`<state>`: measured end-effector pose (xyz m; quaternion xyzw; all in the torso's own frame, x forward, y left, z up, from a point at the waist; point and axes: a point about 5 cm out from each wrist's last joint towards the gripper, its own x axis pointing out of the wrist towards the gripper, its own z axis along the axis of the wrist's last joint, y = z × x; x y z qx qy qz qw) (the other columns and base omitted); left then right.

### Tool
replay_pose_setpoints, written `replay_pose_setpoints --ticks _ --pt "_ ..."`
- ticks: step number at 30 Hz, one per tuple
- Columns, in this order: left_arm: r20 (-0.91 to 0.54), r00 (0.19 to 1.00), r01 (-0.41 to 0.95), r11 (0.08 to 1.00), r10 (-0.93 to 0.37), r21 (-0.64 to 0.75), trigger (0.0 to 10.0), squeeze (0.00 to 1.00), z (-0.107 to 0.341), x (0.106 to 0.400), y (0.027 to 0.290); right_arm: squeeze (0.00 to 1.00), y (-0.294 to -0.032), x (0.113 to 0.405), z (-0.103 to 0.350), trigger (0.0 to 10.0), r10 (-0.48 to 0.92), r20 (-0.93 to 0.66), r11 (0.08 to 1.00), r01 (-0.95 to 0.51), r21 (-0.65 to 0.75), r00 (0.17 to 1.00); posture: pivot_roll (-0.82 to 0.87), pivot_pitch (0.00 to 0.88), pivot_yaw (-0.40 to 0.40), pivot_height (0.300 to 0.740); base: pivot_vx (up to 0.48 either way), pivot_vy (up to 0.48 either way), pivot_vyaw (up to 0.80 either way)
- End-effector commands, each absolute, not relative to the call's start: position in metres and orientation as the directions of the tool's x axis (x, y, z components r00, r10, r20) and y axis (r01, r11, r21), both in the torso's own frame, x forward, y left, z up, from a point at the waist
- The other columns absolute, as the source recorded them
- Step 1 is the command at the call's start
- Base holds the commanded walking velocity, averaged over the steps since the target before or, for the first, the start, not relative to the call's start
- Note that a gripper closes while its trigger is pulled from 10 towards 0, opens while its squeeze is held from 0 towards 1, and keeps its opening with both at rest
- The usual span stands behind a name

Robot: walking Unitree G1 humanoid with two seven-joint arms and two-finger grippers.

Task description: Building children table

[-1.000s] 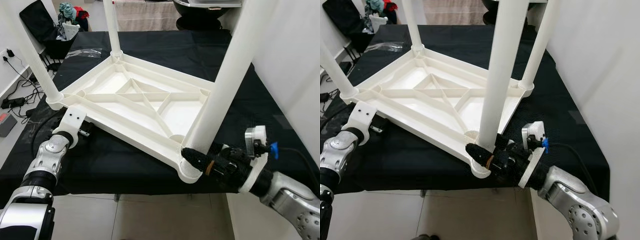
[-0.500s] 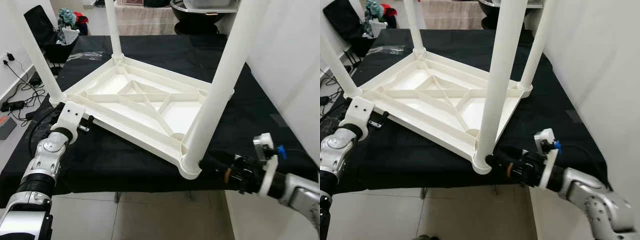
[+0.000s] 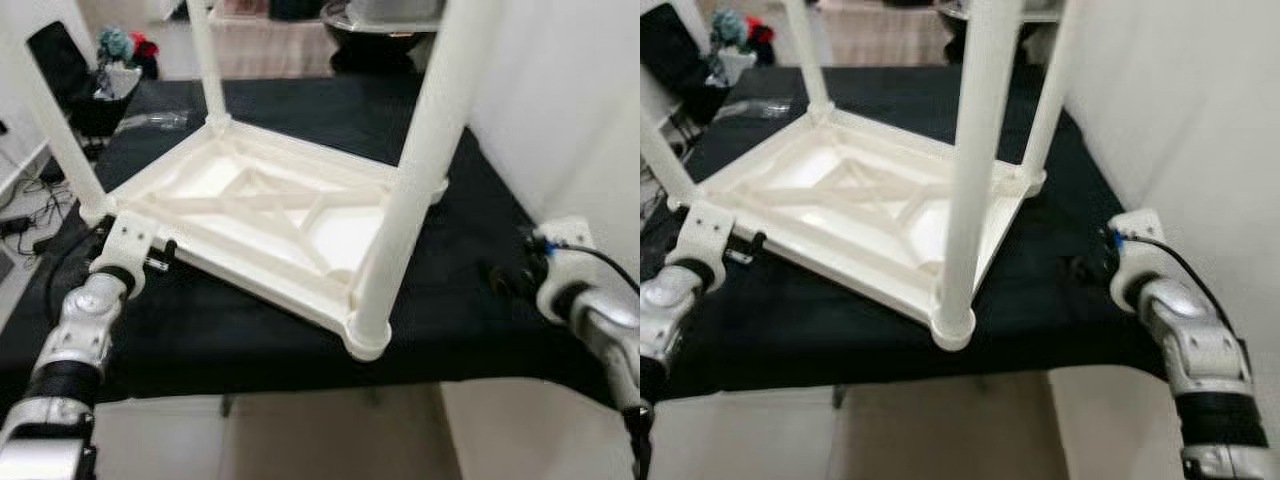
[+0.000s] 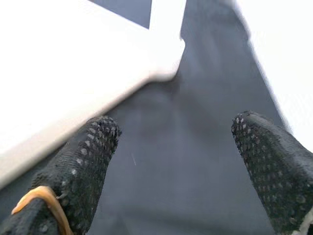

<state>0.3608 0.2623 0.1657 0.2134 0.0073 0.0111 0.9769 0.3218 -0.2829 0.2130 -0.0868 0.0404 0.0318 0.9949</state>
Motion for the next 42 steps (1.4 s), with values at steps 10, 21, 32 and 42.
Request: replay_pose_setpoints --ticks 10,21,32,42 --pt "-0.116 0.991 -0.003 0.903 0.058 0.429 10.0 0.00 0.145 0.357 0.275 0.00 -0.230 0.326 0.245 10.0 0.340 0.100 0.936 -0.347 0.054 0.935 0.02 0.195 -0.018 0.740 0.000 0.000 0.00" --pt "-0.146 0.986 -0.011 0.897 0.084 0.441 10.0 0.00 0.141 0.355 0.284 0.00 -0.210 0.309 0.260 10.0 0.527 0.175 0.828 -0.549 0.113 0.832 0.00 0.214 -0.018 0.740 0.000 0.000 0.00" --pt "-0.143 0.976 -0.061 0.836 0.165 0.546 10.0 0.00 0.168 0.364 0.307 0.00 -0.173 0.210 0.276 10.0 0.947 0.210 0.207 -0.960 0.188 0.245 -0.04 0.228 0.004 0.740 0.000 0.000 0.00" --pt "-0.117 0.986 -0.043 0.850 0.122 0.524 10.0 0.00 0.175 0.376 0.290 0.00 -0.185 0.249 0.225 10.0 0.788 -0.058 0.611 -0.768 0.194 0.613 -0.03 0.207 0.012 0.740 0.000 0.000 0.00"
